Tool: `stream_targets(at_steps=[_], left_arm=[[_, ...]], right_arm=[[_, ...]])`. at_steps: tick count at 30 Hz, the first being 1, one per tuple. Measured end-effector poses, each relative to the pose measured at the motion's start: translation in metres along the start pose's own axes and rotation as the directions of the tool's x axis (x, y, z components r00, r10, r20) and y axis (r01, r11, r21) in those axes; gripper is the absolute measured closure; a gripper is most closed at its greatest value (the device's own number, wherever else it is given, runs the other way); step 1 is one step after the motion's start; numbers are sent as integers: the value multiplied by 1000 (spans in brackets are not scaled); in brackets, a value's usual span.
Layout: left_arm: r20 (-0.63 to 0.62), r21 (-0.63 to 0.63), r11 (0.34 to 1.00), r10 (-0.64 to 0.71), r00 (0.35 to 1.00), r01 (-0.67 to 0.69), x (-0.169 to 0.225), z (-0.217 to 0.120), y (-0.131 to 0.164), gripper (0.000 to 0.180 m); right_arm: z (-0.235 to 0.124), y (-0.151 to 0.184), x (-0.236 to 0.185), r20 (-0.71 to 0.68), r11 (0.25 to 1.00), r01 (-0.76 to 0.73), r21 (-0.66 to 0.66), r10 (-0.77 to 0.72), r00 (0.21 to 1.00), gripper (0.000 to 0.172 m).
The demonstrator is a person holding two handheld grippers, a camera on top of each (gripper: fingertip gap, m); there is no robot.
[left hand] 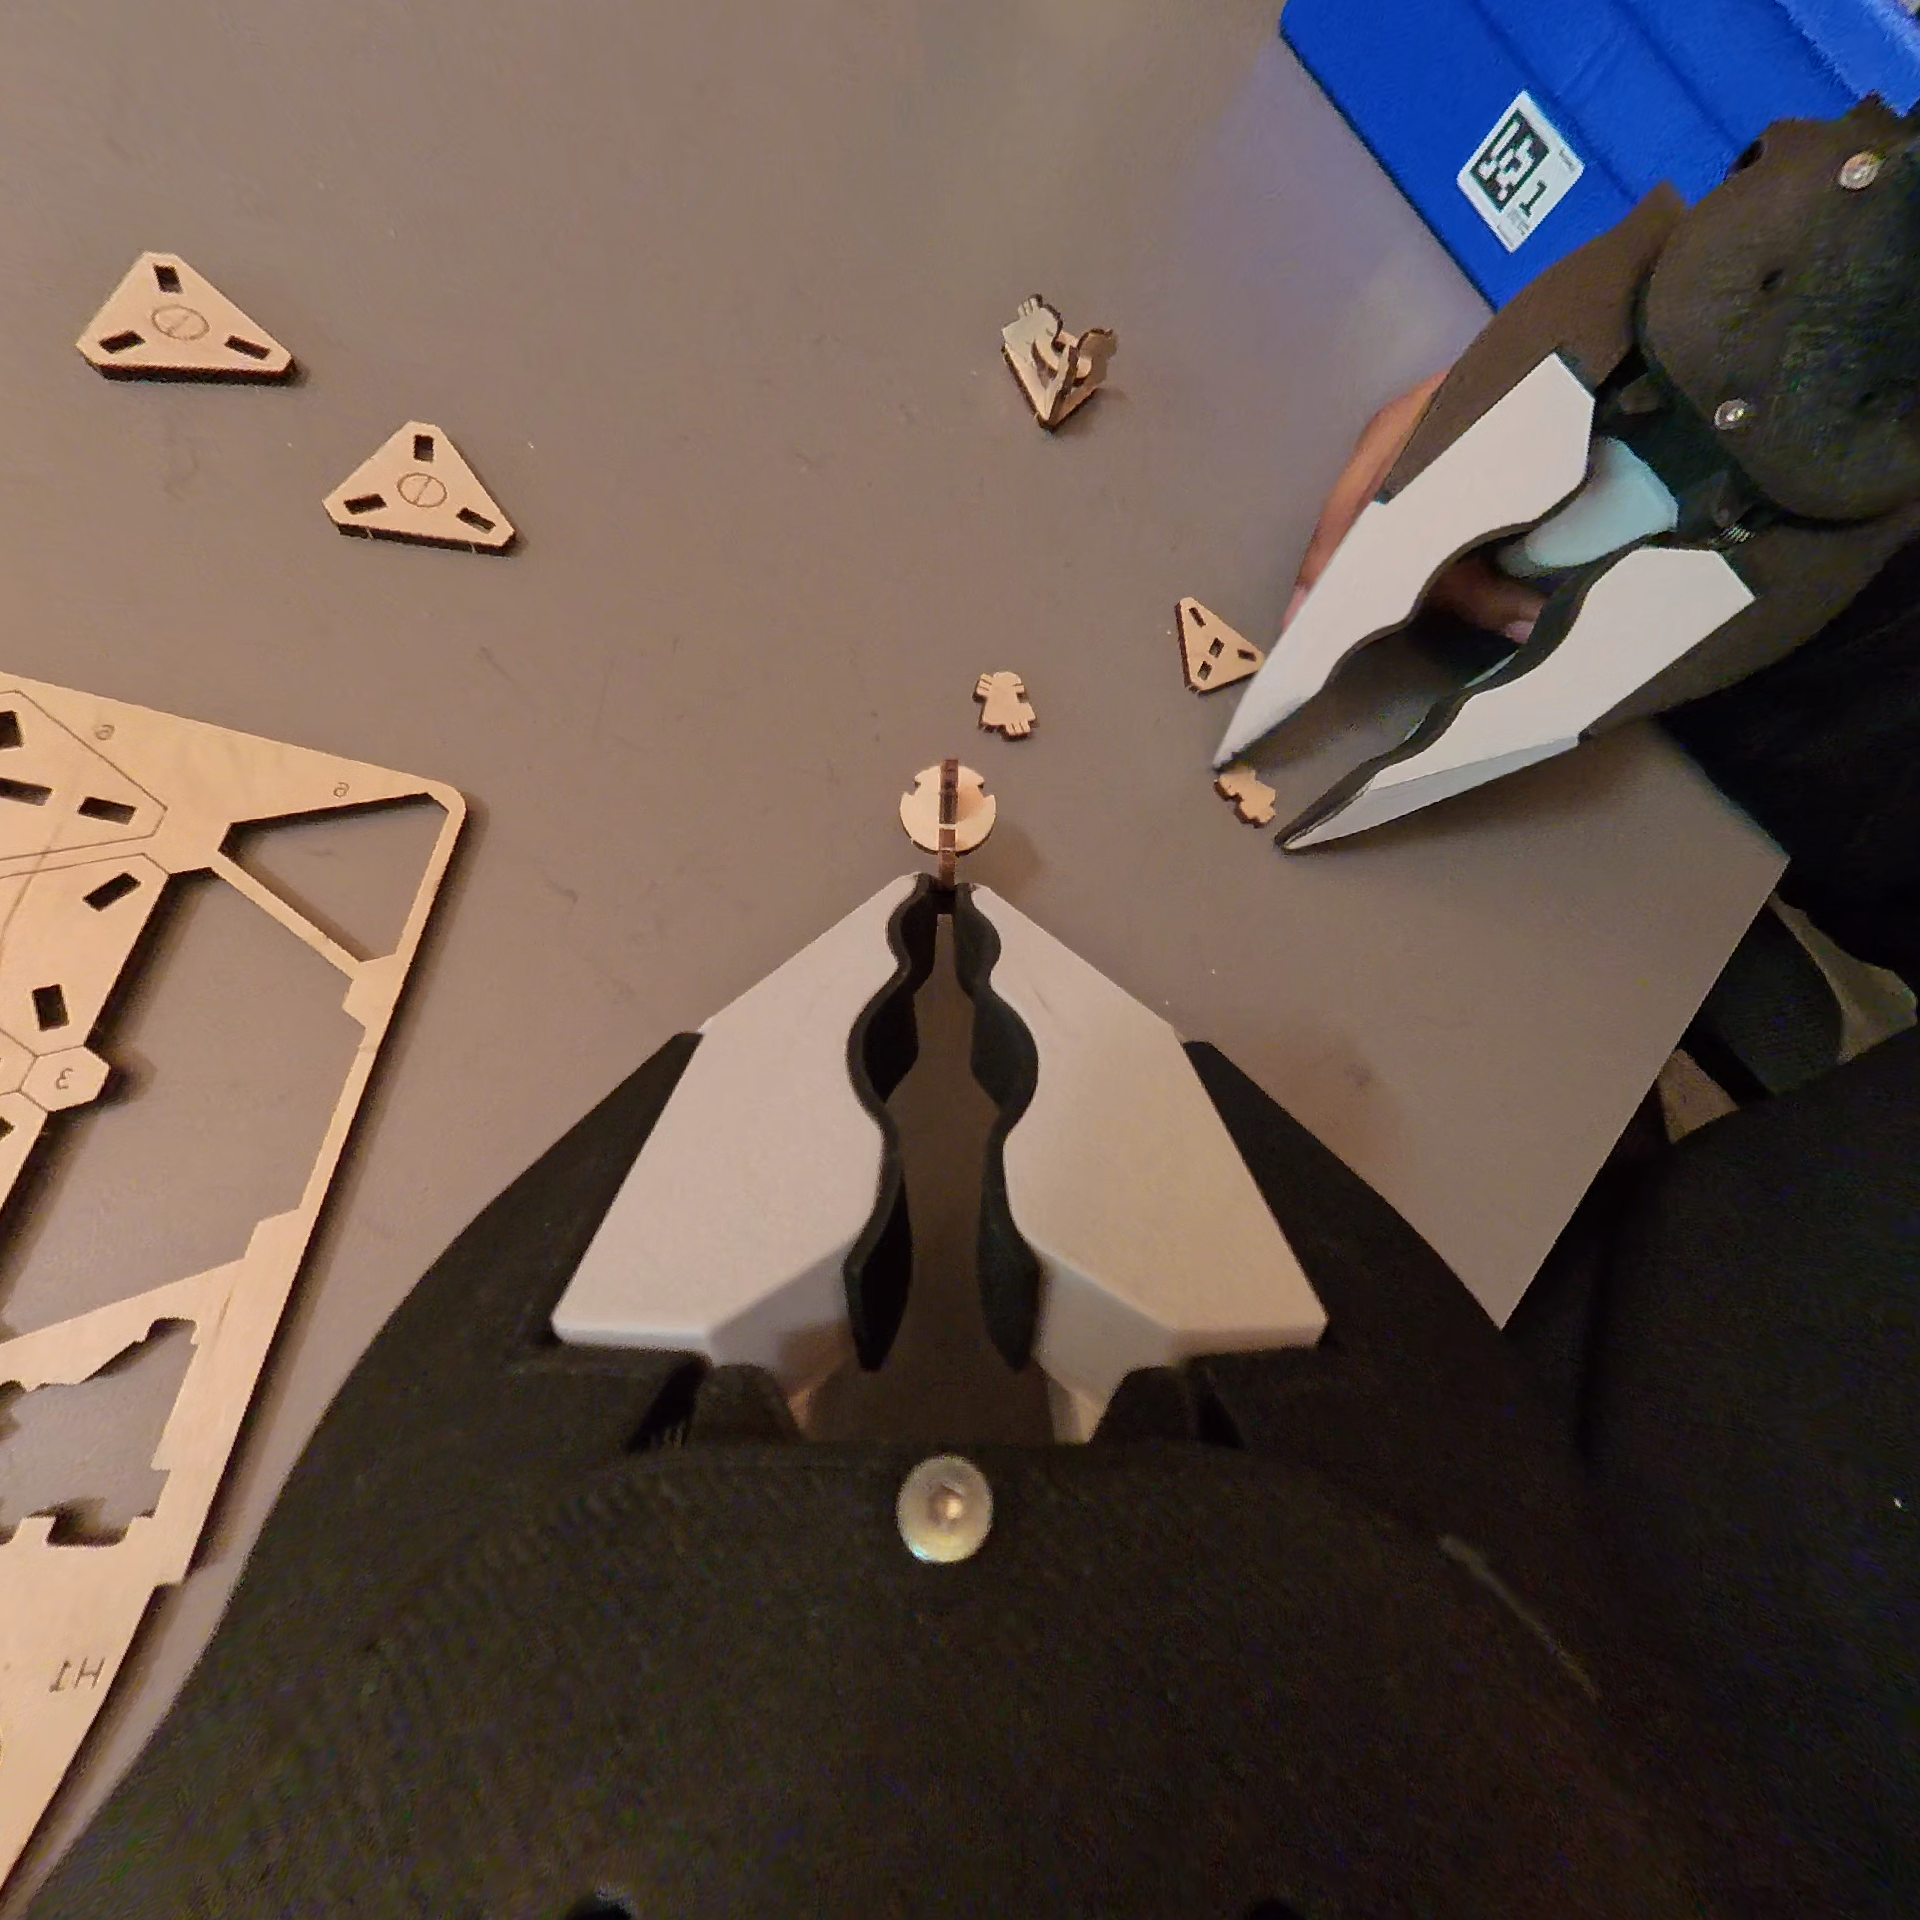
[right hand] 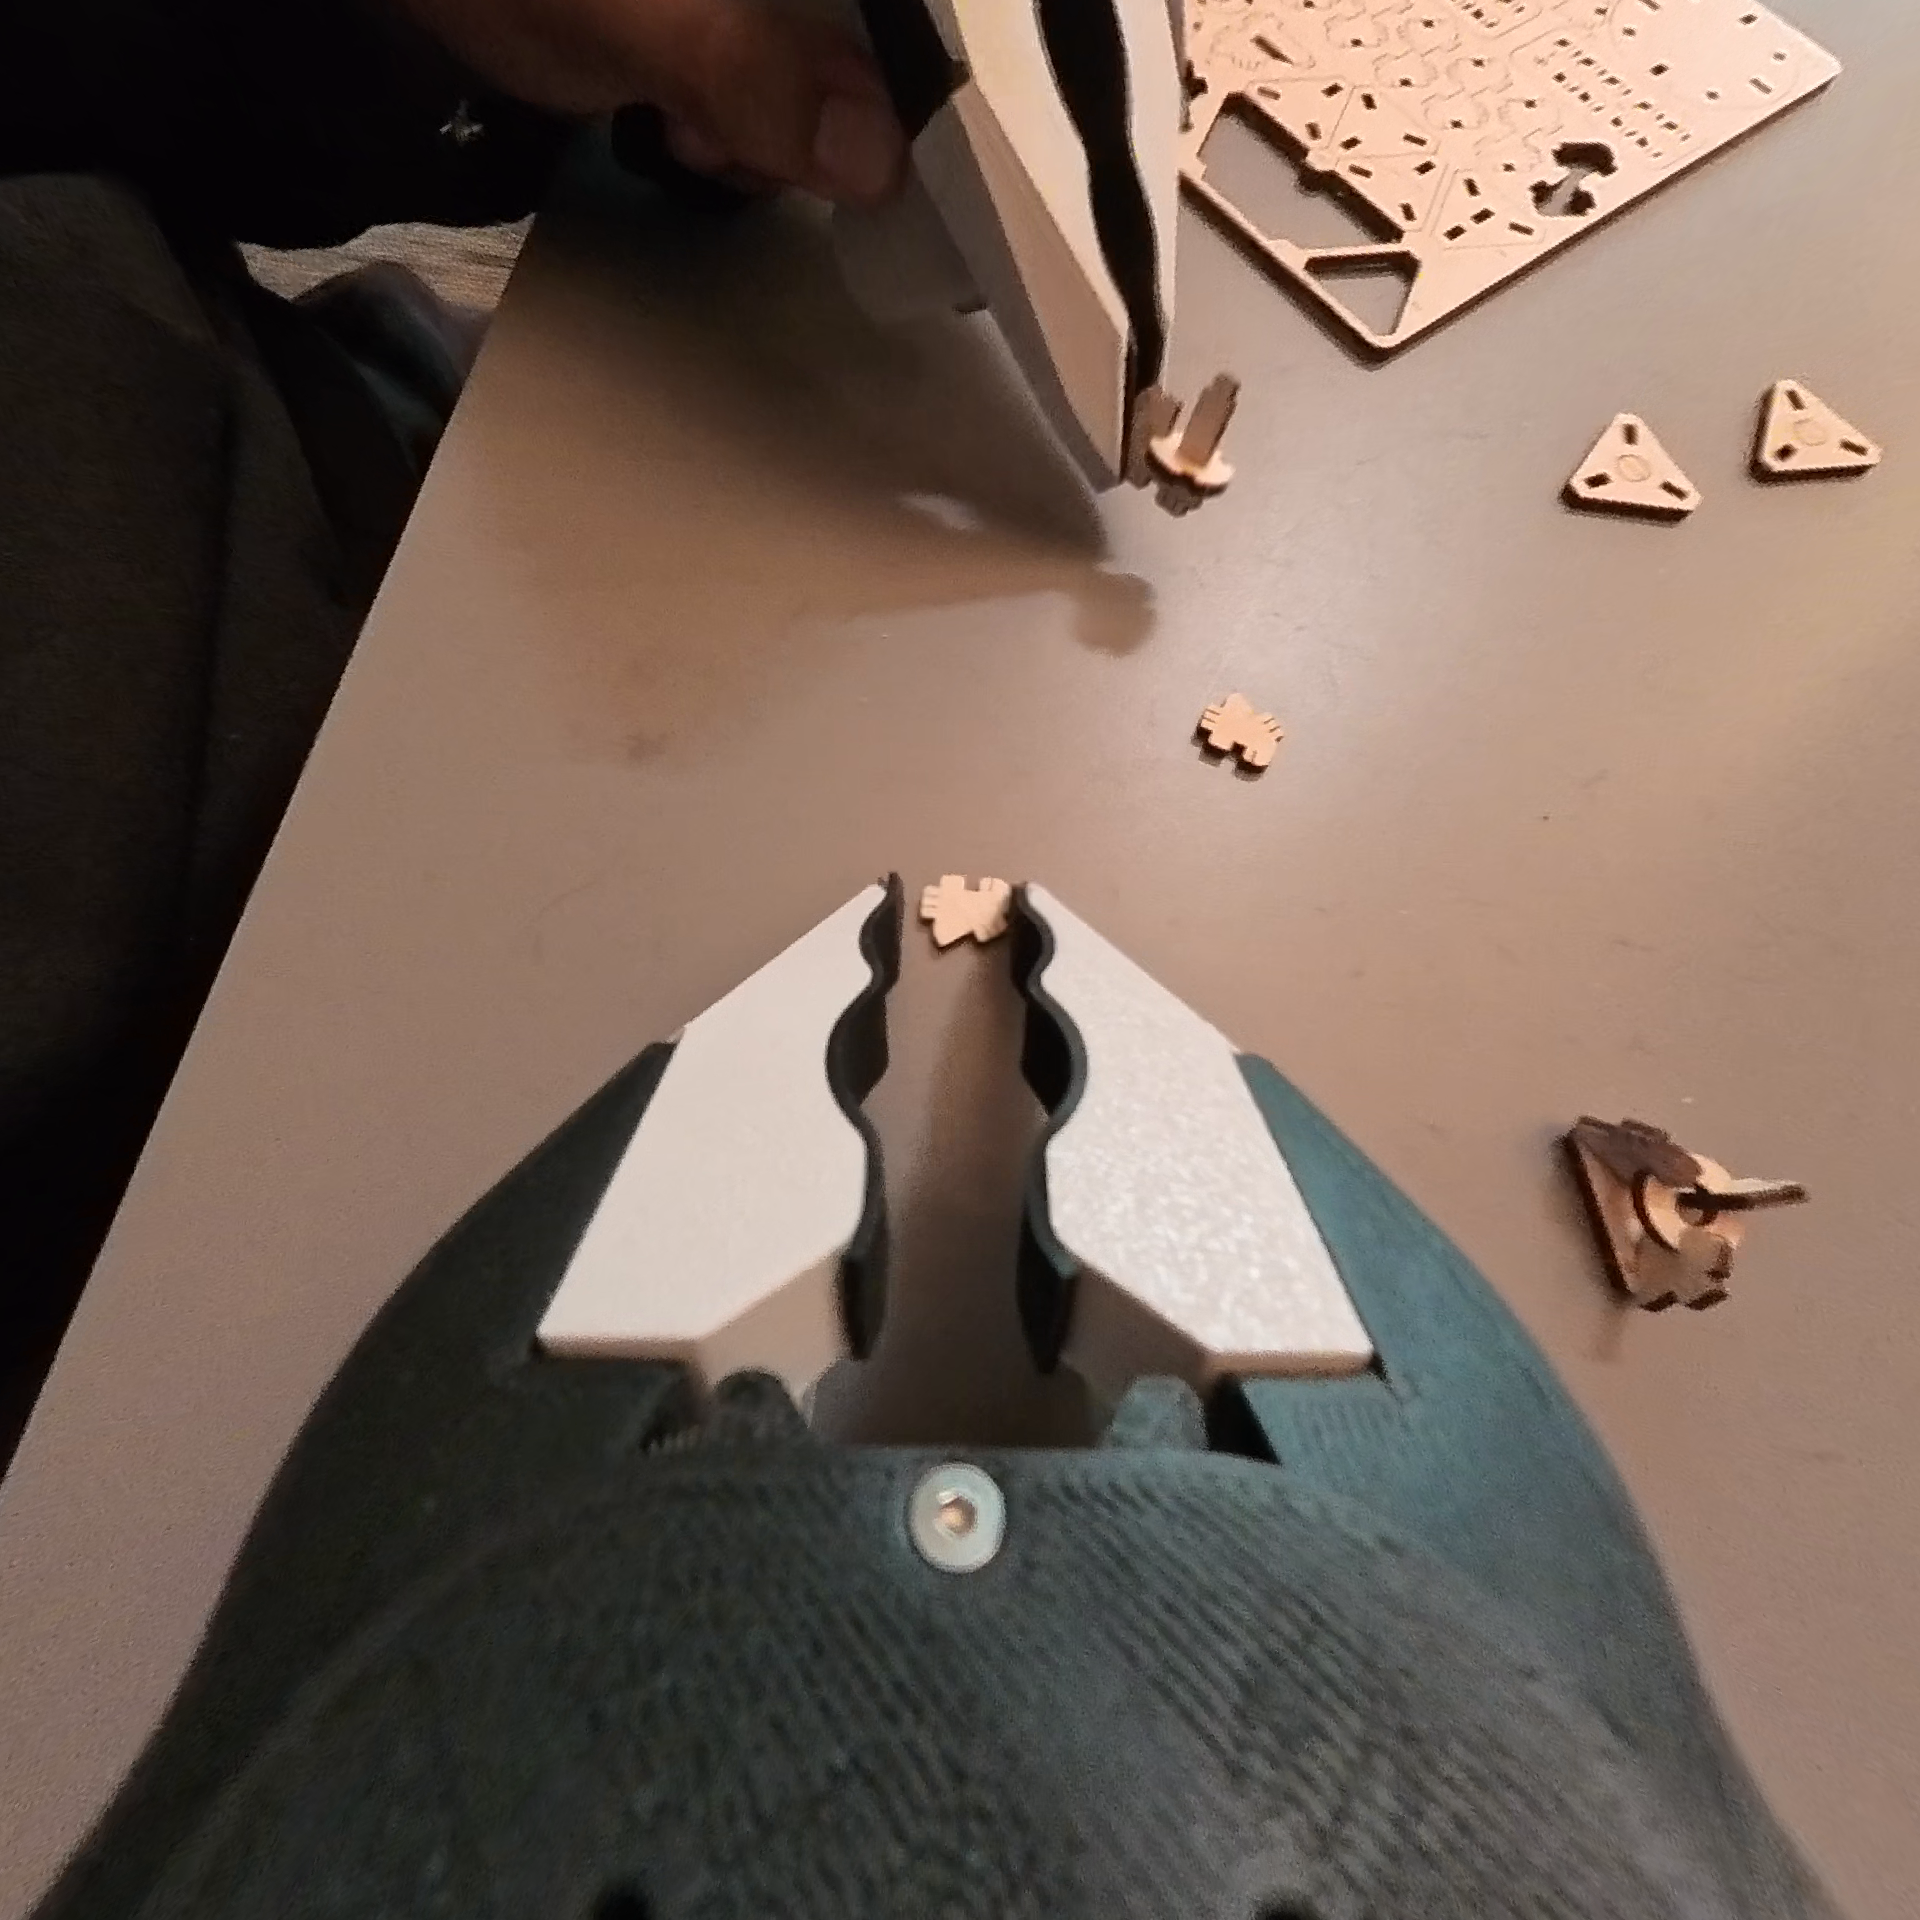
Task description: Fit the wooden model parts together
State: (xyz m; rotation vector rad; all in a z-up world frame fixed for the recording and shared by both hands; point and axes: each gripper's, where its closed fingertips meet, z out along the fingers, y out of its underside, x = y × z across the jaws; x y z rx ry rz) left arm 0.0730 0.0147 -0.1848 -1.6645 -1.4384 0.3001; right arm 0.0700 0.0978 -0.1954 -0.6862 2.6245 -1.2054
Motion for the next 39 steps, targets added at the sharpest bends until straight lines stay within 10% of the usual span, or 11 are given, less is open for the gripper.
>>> stream_targets(at_steps=[9, 13, 18, 24, 39], left_arm=[[-75, -13, 999, 51, 996, -52, 15, 2, 2, 180], [-307, 58, 986, -129, 943, 154, 46, 2, -10, 180], [-282, 14, 969, -232, 931, 246, 41, 13, -9, 180], [-202, -69, 974, -227, 953, 218, 38, 25, 2, 180], [-173, -101, 985, -157, 972, 141, 50, 32, 8, 179]], right_arm=[[1, -2, 4, -31, 999, 34, 3, -34, 999, 157], [-2, -19, 18, -194, 981, 184, 64, -168, 966, 157], [-10, -32, 31, -466, 853, 515, -86, -491, 736, 157], [-1, -26, 30, -472, 696, 640, -326, -706, 527, 156], [4, -21, 24, -433, 690, 645, -328, -717, 546, 157]])
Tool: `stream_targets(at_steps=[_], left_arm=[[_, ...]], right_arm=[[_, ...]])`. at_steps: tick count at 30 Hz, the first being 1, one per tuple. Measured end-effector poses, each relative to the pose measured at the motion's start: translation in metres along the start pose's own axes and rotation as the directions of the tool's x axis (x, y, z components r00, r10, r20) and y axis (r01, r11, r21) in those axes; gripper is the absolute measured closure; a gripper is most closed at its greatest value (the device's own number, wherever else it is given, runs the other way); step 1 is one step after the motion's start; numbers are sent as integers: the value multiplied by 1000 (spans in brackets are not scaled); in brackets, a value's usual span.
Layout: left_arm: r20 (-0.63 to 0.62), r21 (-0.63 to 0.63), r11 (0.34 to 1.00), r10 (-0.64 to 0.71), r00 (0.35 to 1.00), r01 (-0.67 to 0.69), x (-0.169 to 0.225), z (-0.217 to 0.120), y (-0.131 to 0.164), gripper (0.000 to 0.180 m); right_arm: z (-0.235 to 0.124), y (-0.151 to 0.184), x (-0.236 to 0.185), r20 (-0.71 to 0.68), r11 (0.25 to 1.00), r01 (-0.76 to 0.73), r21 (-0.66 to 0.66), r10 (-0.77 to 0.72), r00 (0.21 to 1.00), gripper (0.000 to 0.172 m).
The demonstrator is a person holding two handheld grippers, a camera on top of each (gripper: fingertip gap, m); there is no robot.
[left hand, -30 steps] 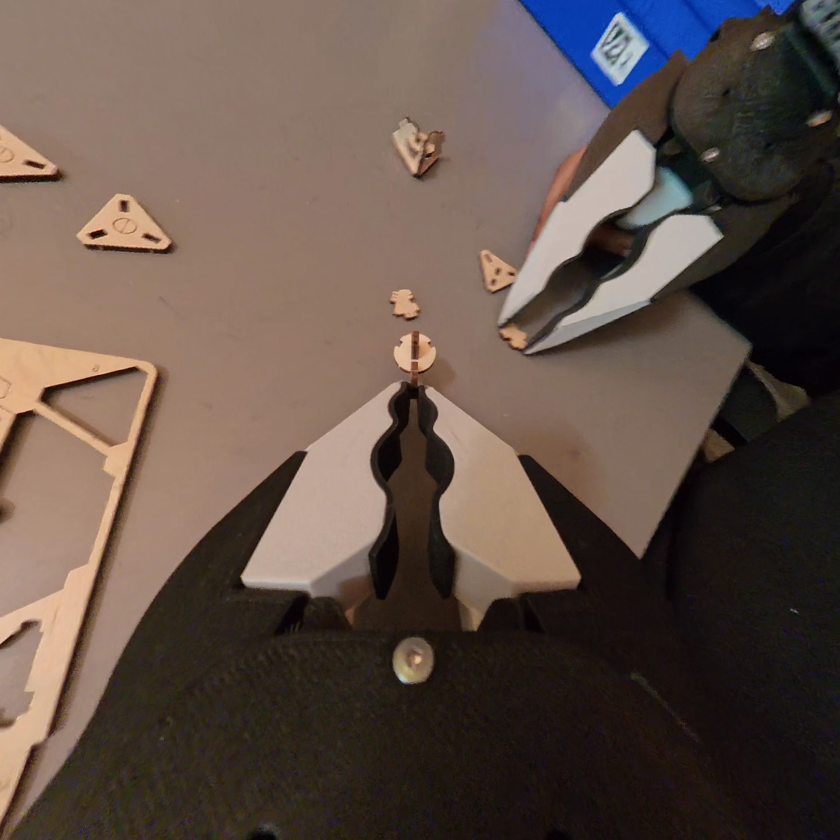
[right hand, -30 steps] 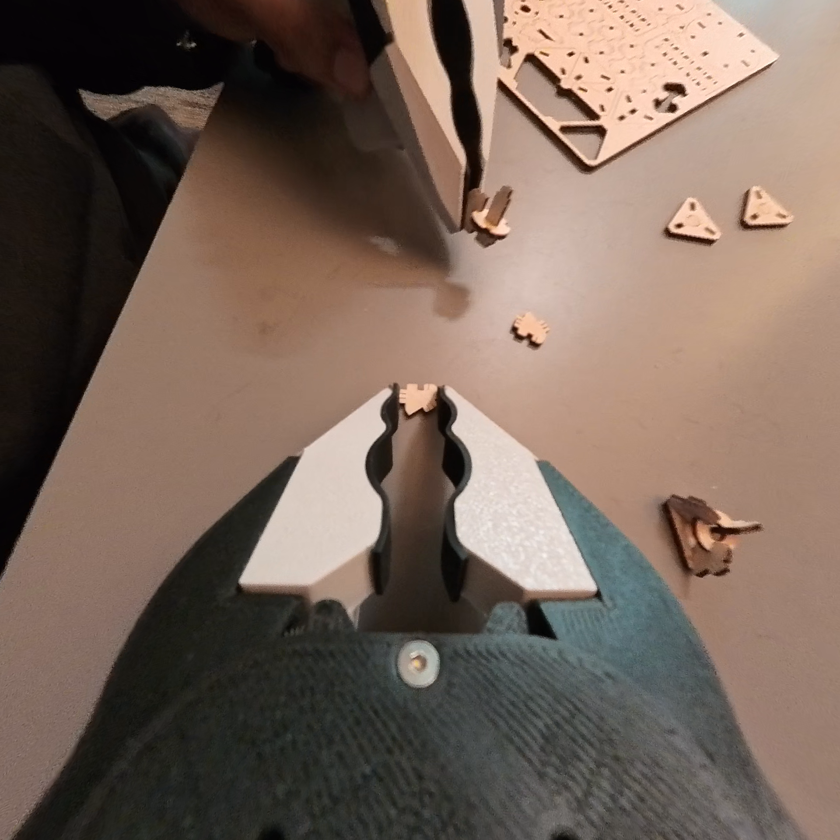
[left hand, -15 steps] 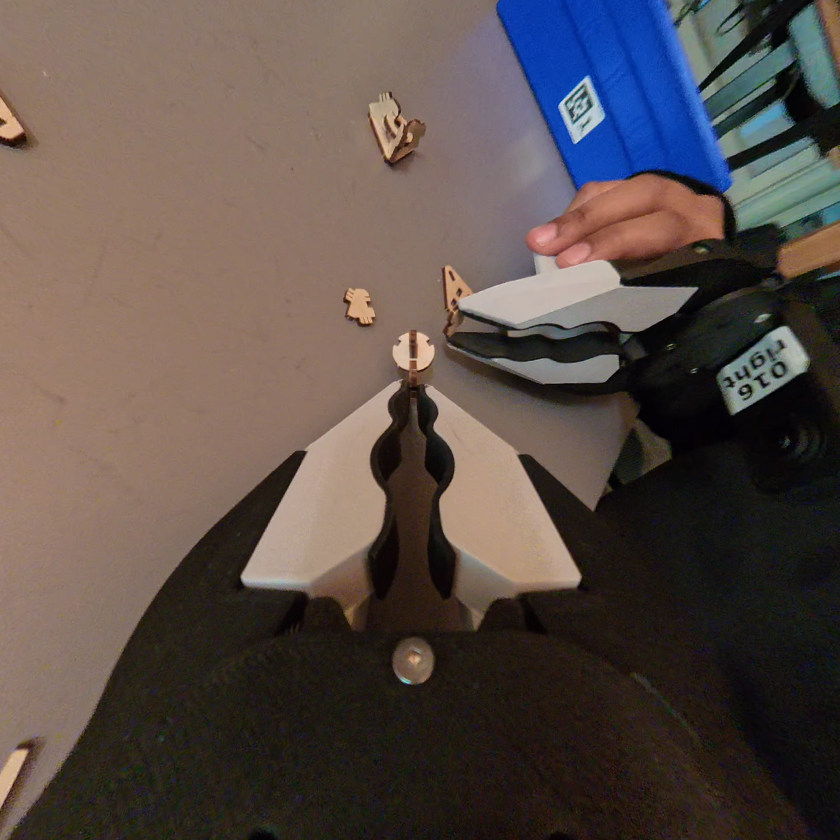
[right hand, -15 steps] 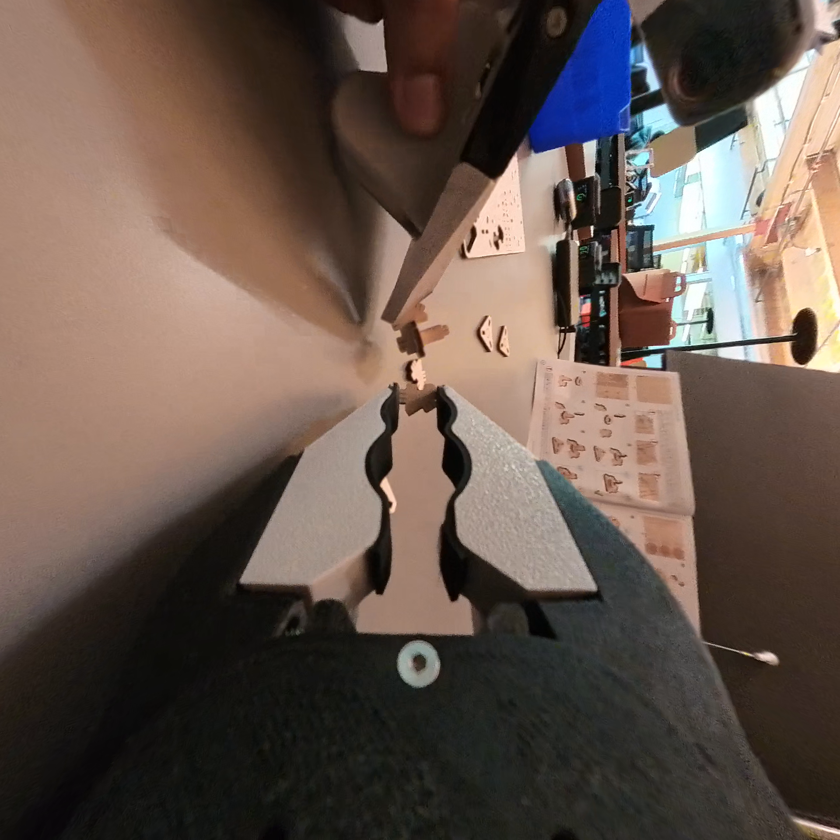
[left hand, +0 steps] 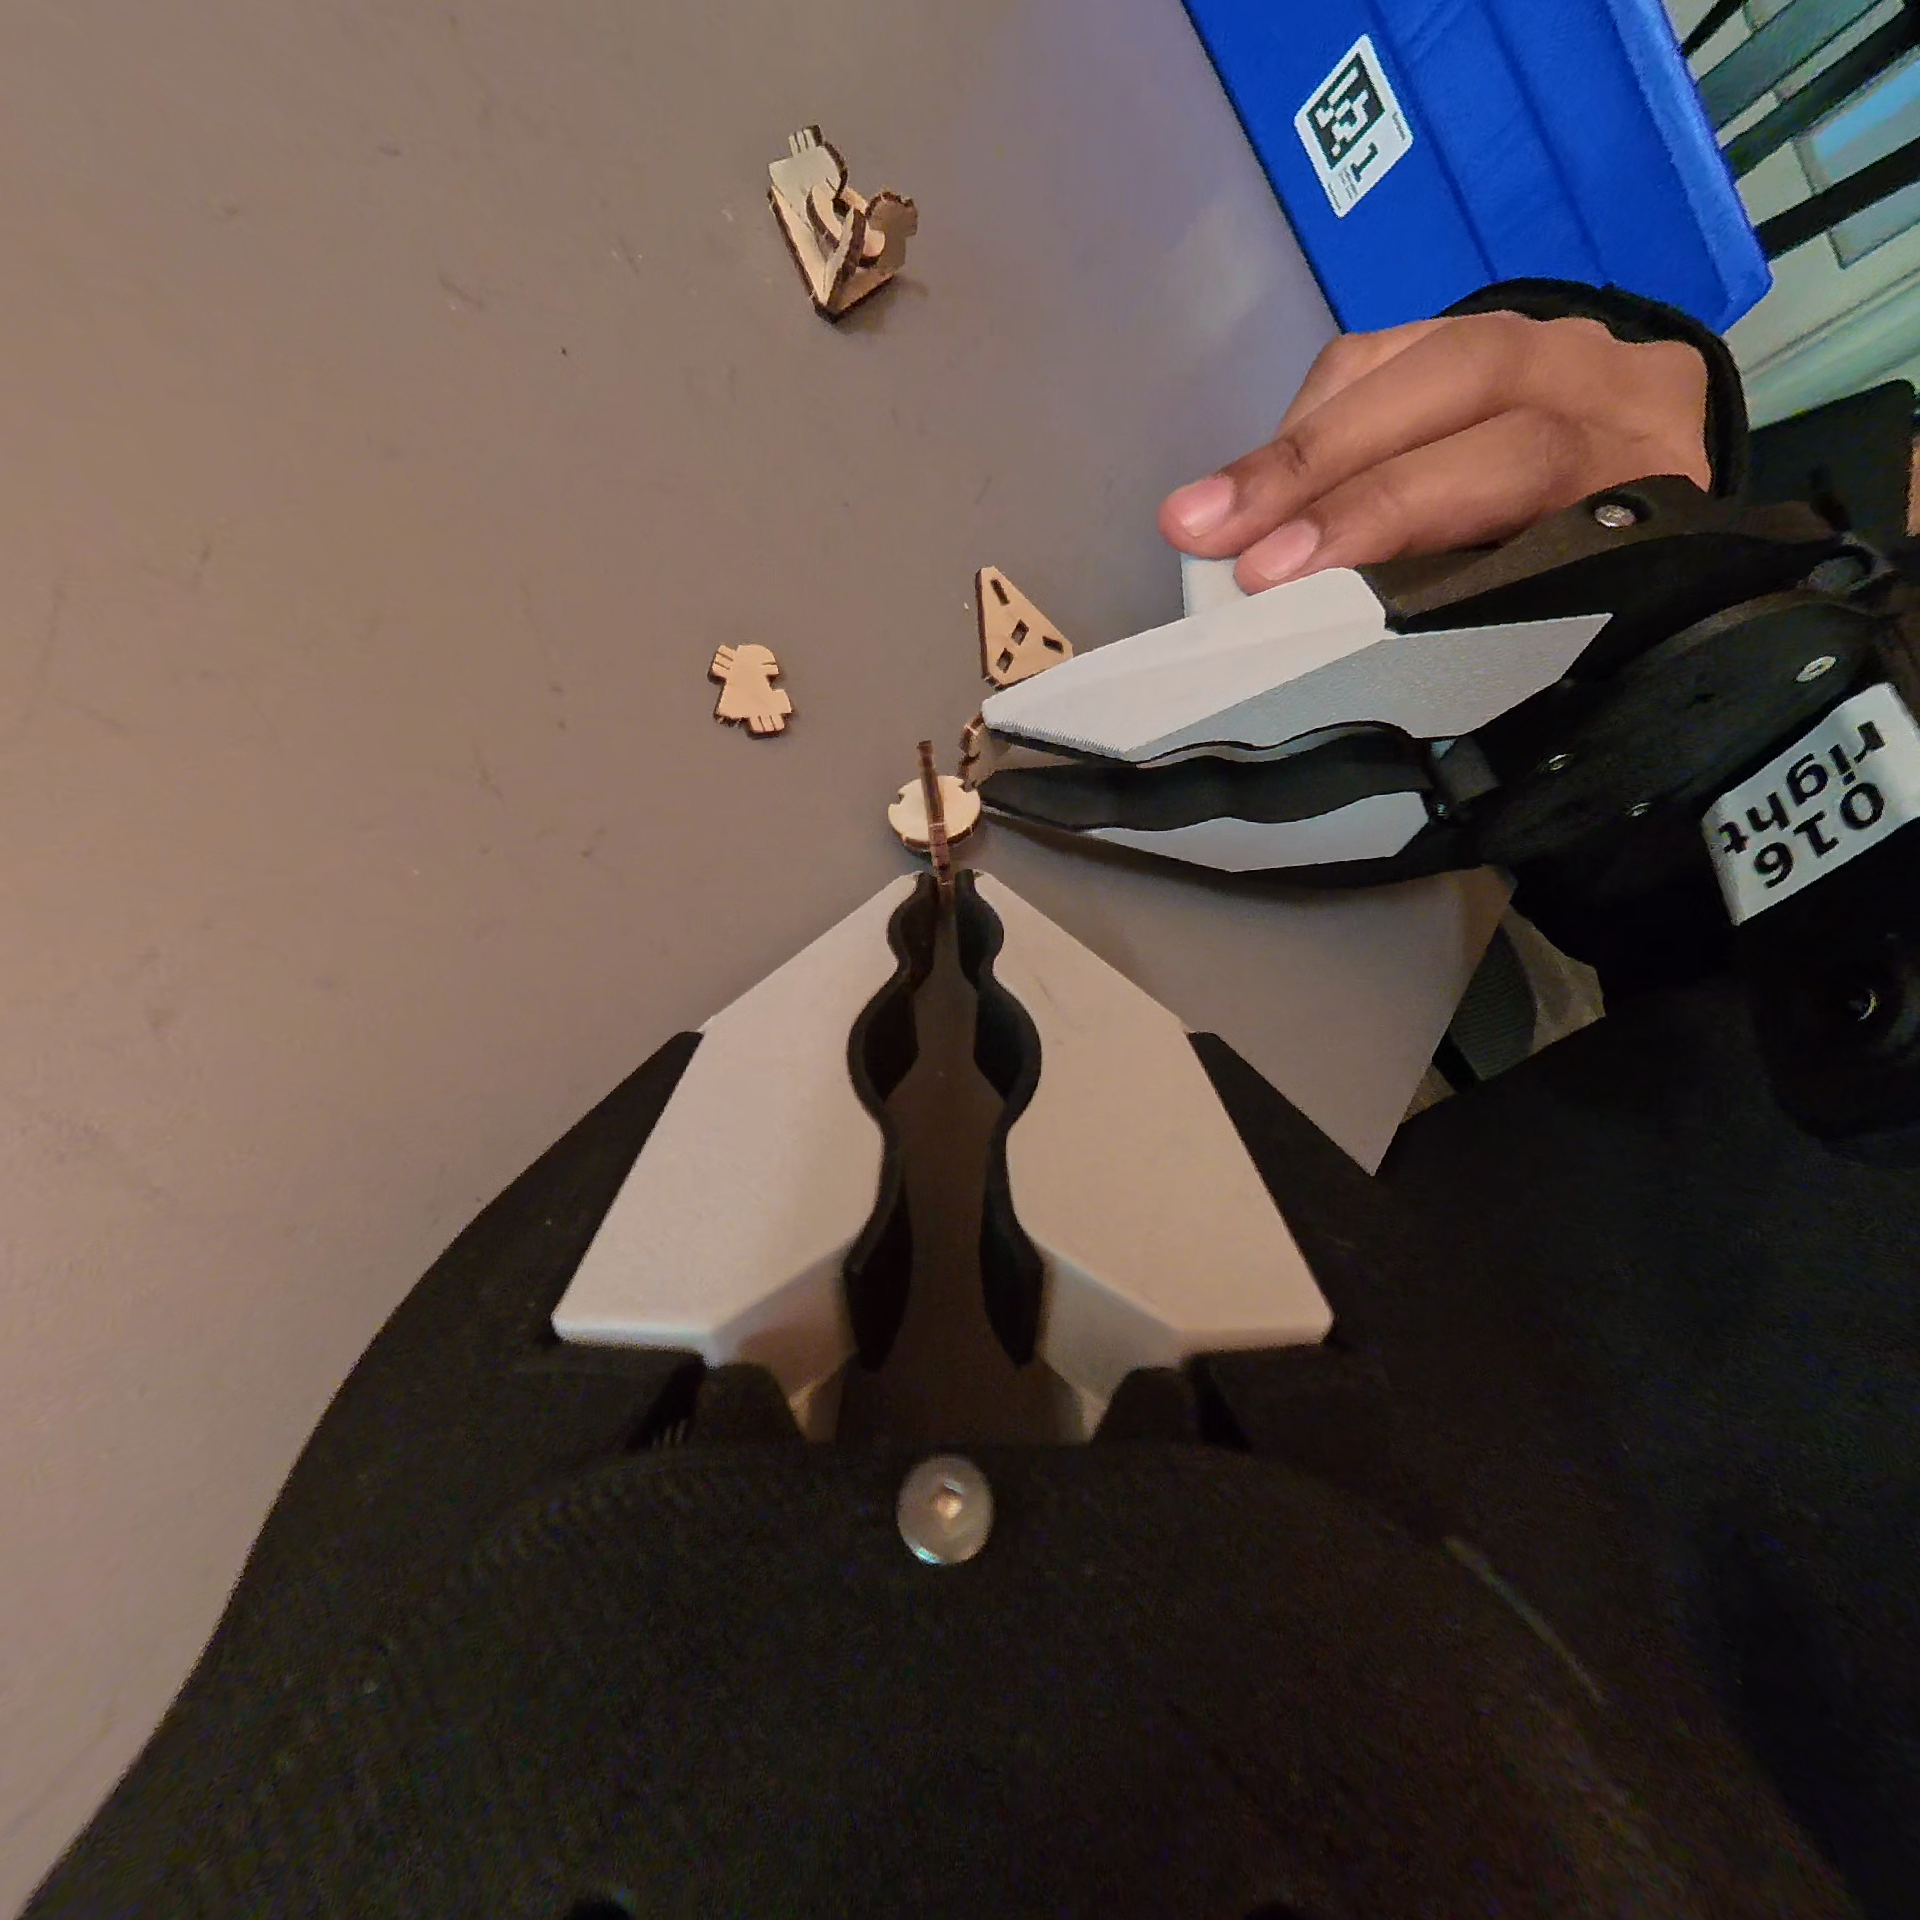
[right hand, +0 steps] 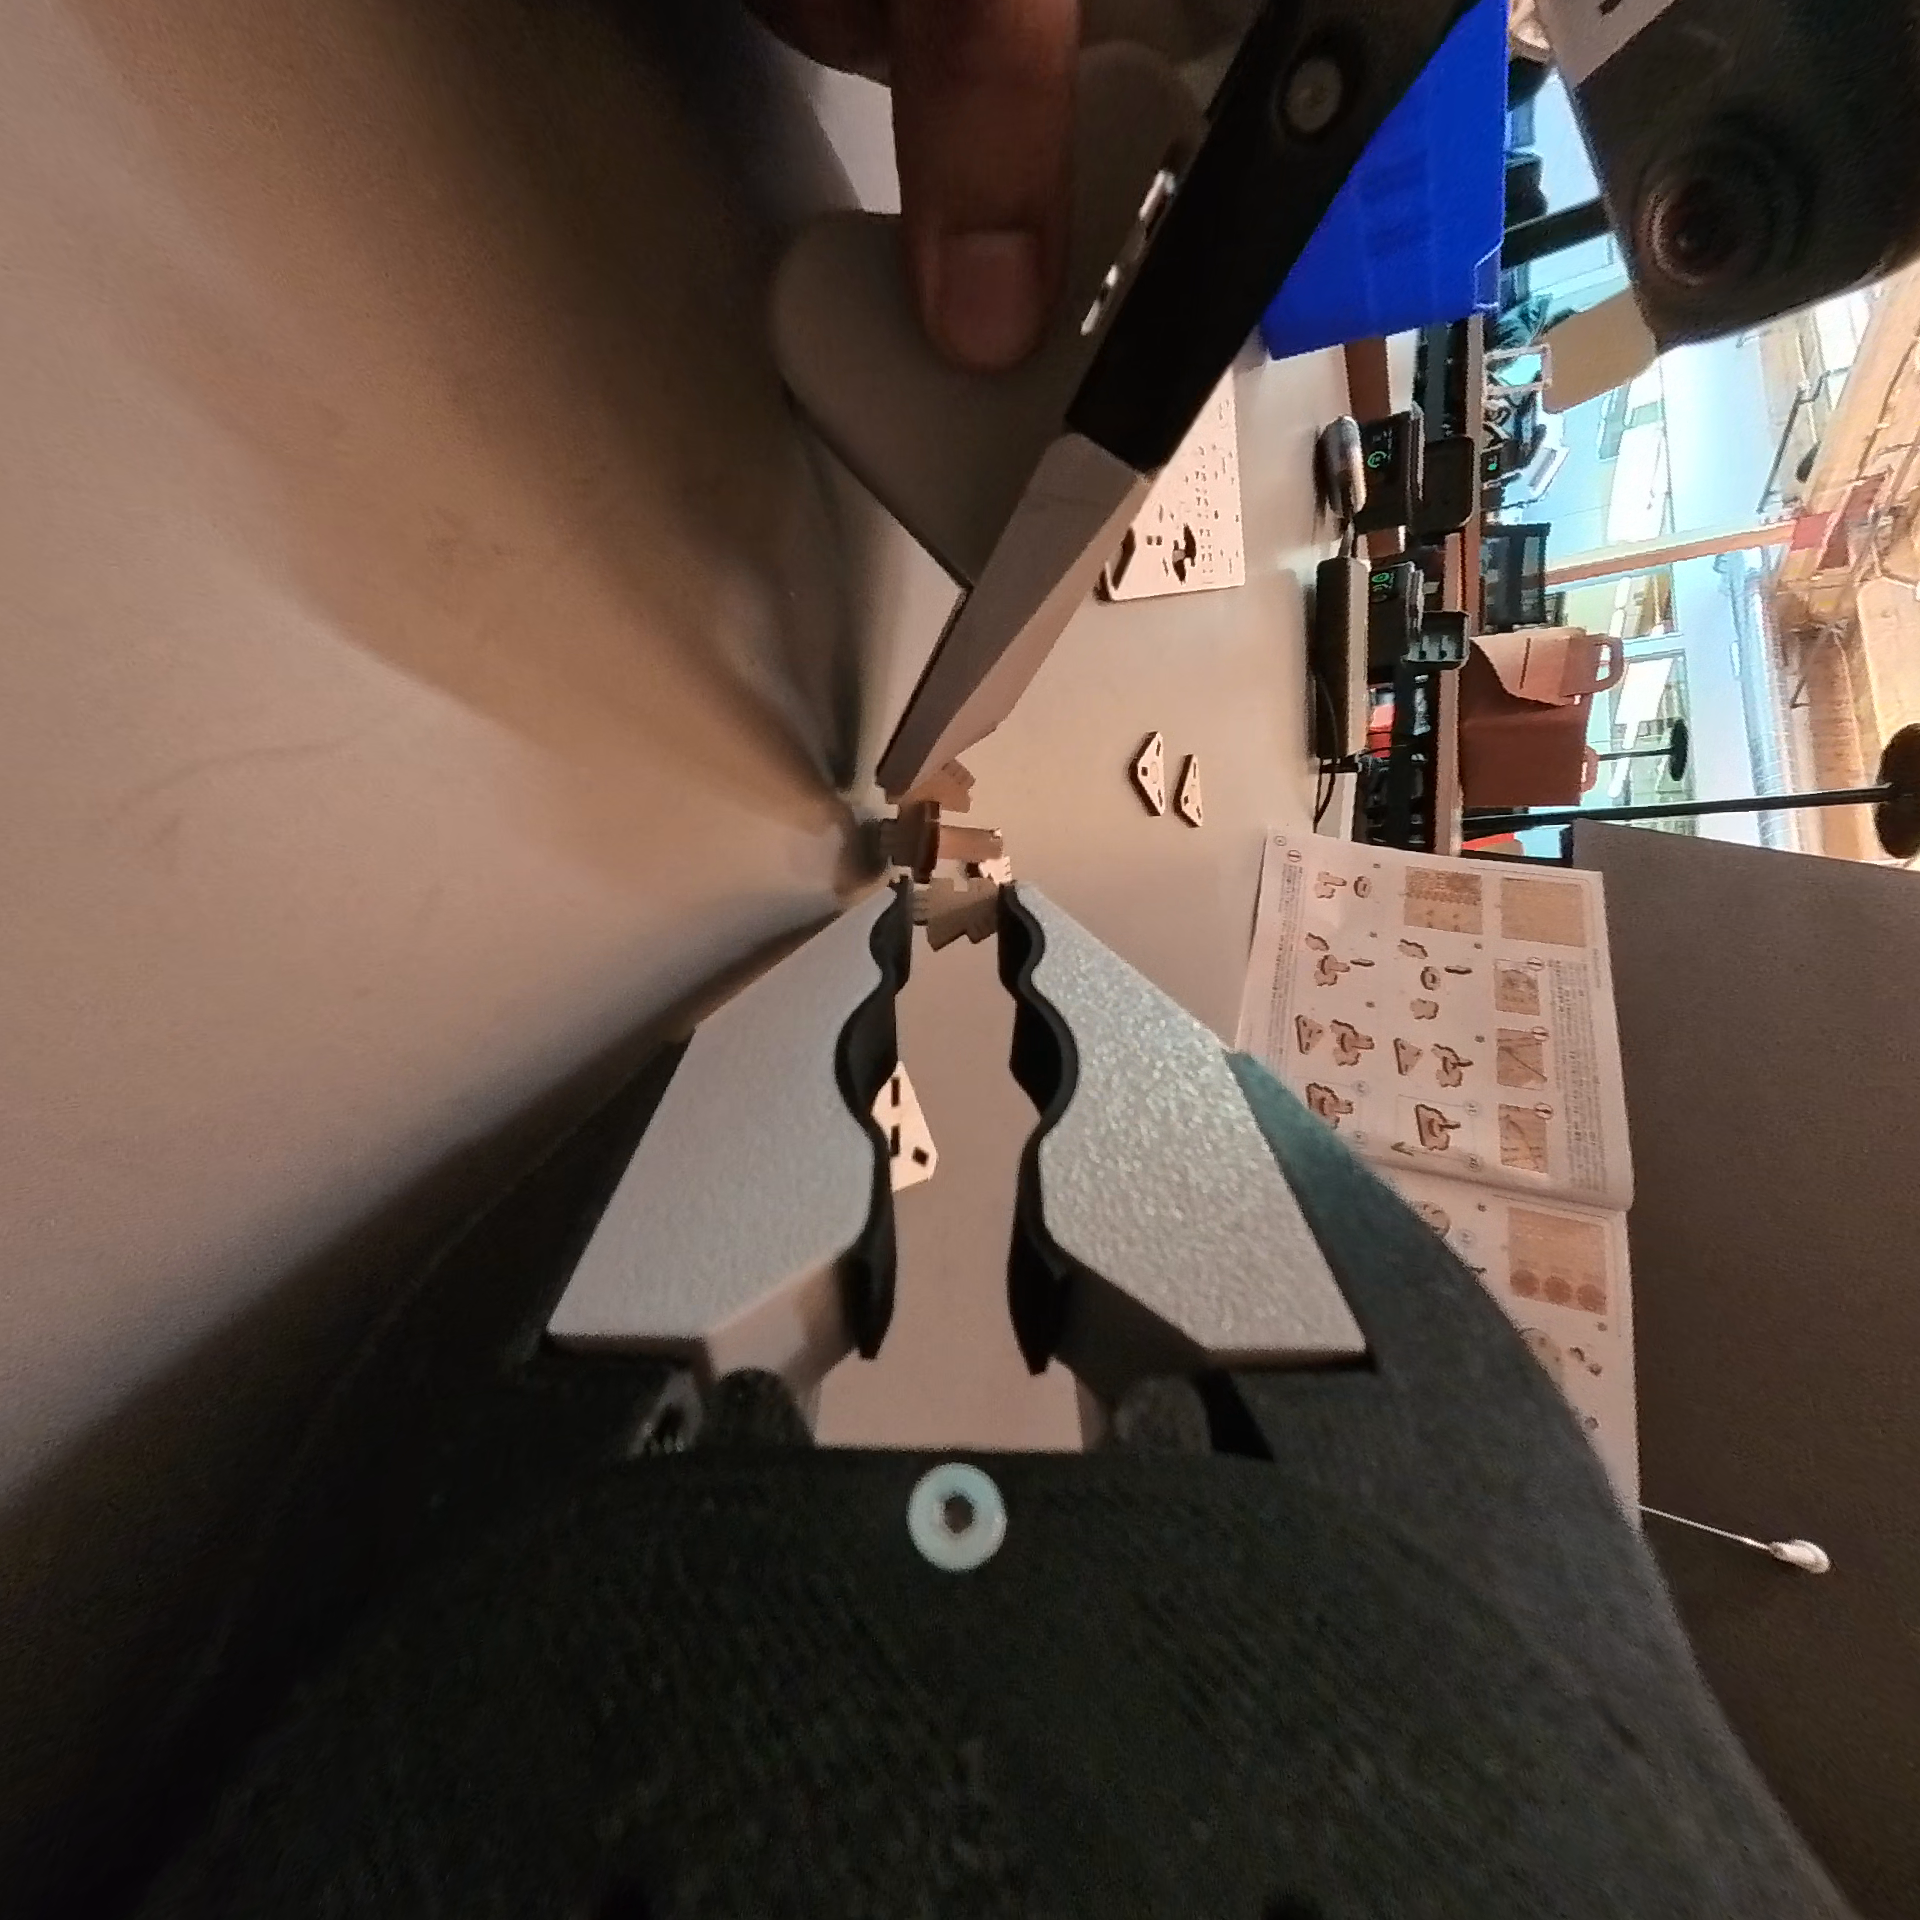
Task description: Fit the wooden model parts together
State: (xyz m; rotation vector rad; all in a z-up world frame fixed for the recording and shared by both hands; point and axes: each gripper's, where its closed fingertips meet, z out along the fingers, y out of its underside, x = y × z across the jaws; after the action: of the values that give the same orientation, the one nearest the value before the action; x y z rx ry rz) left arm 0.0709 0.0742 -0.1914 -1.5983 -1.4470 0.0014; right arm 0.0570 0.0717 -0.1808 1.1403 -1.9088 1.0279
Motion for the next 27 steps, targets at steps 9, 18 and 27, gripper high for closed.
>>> stream_targets(at_steps=[9, 18, 27], left_arm=[[46, 8, 1000, 18, 999, -18, -4, 0, -2, 179], [54, 3, 1000, 25, 998, -25, -3, 2, -1, 179], [94, -14, 999, 46, 995, -45, -3, 2, -1, 179]], right_arm=[[-3, 2, -1, 49, 999, -53, -13, 54, 997, 157], [1, 2, -7, 70, 996, -69, -48, 73, 995, 157], [2, 2, -7, 66, 996, -62, -57, 66, 996, 157]])
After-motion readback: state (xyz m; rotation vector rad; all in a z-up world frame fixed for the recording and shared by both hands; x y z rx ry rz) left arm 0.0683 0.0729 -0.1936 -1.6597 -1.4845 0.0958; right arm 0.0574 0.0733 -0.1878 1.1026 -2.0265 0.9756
